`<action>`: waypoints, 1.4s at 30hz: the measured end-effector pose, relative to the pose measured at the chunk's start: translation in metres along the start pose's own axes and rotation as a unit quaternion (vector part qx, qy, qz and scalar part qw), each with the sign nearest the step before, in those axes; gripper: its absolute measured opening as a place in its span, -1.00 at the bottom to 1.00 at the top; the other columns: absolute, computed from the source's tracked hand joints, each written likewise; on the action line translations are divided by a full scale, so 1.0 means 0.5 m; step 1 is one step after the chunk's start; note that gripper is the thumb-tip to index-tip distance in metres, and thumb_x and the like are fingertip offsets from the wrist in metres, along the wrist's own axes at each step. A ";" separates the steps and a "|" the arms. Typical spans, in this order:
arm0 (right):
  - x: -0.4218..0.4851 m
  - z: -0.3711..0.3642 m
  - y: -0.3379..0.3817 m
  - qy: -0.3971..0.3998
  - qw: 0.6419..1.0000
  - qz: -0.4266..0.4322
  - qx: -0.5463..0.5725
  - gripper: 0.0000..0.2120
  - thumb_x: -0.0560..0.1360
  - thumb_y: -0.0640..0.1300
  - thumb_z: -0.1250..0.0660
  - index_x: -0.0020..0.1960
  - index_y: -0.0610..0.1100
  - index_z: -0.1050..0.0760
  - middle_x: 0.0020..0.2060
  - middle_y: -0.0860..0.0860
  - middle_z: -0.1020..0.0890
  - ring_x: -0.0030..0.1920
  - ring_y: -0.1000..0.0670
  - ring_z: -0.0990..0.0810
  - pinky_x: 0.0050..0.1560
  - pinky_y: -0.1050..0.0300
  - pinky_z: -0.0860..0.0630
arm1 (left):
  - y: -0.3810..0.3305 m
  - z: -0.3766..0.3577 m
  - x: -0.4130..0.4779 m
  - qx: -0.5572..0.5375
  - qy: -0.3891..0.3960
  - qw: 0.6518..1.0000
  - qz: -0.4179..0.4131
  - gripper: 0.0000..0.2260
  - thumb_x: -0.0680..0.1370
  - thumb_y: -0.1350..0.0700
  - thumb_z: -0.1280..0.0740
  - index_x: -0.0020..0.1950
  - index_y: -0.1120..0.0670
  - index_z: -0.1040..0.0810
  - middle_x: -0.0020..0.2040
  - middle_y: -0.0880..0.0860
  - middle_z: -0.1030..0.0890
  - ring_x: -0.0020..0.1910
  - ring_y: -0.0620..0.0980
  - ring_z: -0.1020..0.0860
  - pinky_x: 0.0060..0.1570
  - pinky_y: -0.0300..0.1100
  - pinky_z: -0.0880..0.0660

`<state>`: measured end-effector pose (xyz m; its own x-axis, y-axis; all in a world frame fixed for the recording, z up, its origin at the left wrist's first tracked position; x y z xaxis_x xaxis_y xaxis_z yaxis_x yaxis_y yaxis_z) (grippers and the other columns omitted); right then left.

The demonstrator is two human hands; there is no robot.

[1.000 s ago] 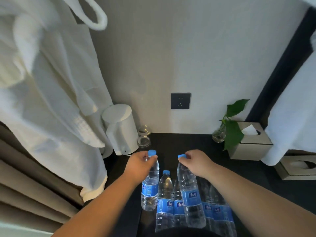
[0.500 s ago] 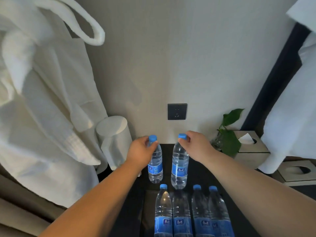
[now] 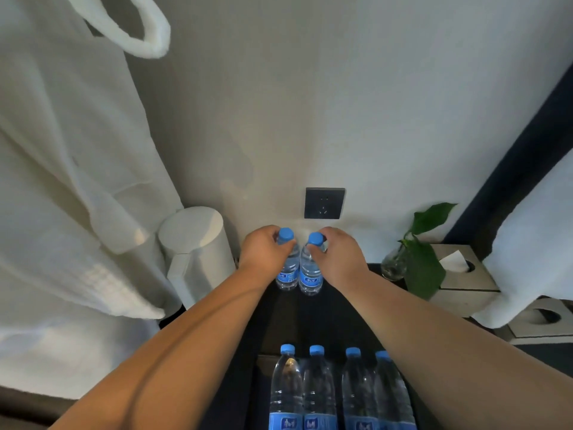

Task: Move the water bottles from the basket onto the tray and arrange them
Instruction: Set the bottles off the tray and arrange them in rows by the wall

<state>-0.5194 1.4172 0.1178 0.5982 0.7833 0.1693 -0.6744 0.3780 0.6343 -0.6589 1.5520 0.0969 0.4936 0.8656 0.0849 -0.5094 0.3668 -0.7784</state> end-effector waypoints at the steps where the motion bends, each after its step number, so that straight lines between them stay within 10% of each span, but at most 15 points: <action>1: 0.005 -0.004 -0.004 0.000 1.000 -0.004 0.002 -0.79 0.59 -0.03 -0.43 0.16 -0.11 -0.59 0.00 -0.01 -0.65 -0.09 0.02 -0.54 -0.04 0.15 -0.42 | -0.001 -0.003 0.006 0.000 0.001 1.000 0.000 -0.88 0.44 -0.10 -0.53 -0.18 -0.18 -0.60 -0.22 -0.21 -0.64 -0.21 -0.25 -0.59 -0.23 -0.23 -0.51; 13: 0.001 -0.057 -0.061 0.034 0.996 -0.067 0.049 -0.62 0.56 0.10 -0.45 0.28 -0.05 -0.51 0.05 0.06 -0.59 -0.03 0.06 -0.58 -0.07 0.16 -0.49 | 0.028 -0.033 0.004 -0.010 0.043 0.999 0.027 -0.69 0.49 -0.16 -0.48 0.17 -0.14 -0.53 -0.03 -0.20 -0.59 -0.05 -0.13 -0.58 -0.19 -0.30 -0.40; 20: -0.127 -0.117 -0.150 0.116 0.981 -0.155 0.008 -0.90 0.58 0.05 -0.39 0.00 0.10 -0.47 -0.20 0.18 -0.57 -0.19 0.15 -0.55 -0.21 0.23 -0.44 | 0.134 -0.076 -0.115 0.099 0.148 0.982 0.070 -0.56 0.52 -0.13 -0.48 0.34 -0.05 -0.48 -0.18 -0.16 -0.59 -0.14 -0.23 -0.55 -0.18 -0.26 -0.42; 33: -0.321 -0.165 -0.146 0.302 0.930 -0.153 -0.142 -0.72 0.61 0.16 -0.29 0.18 -0.01 -0.43 -0.02 0.03 -0.58 -0.05 -0.02 -0.62 -0.15 0.04 -0.53 | 0.222 -0.125 -0.359 0.189 0.284 0.932 0.118 -0.59 0.59 -0.26 -0.26 -0.06 0.08 -0.63 -0.08 0.05 -0.69 -0.04 0.04 -0.64 -0.06 -0.10 -0.53; 42: -0.334 -0.198 -0.130 0.265 0.926 -0.206 -0.172 -0.56 0.61 0.22 -0.24 0.33 -0.06 -0.42 0.07 -0.05 -0.63 0.03 -0.10 -0.65 -0.18 0.01 -0.51 | 0.228 -0.137 -0.379 0.132 0.250 0.945 0.166 -0.58 0.61 -0.25 -0.28 -0.18 0.07 -0.61 -0.18 0.08 -0.66 -0.17 0.05 -0.61 -0.18 -0.14 -0.42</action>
<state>-0.6182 1.3105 -0.0265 0.5997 0.6357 -0.4860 -0.5893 0.7618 0.2692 -0.7621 1.4065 -0.0503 0.5126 0.7034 -0.4924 -0.8202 0.2315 -0.5232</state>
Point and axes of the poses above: each hand's wrist, its own x-axis towards the middle knuckle, its own z-axis out of the back of the hand, y = z × x, the point moved 6 cm from there along x, towards the middle knuckle
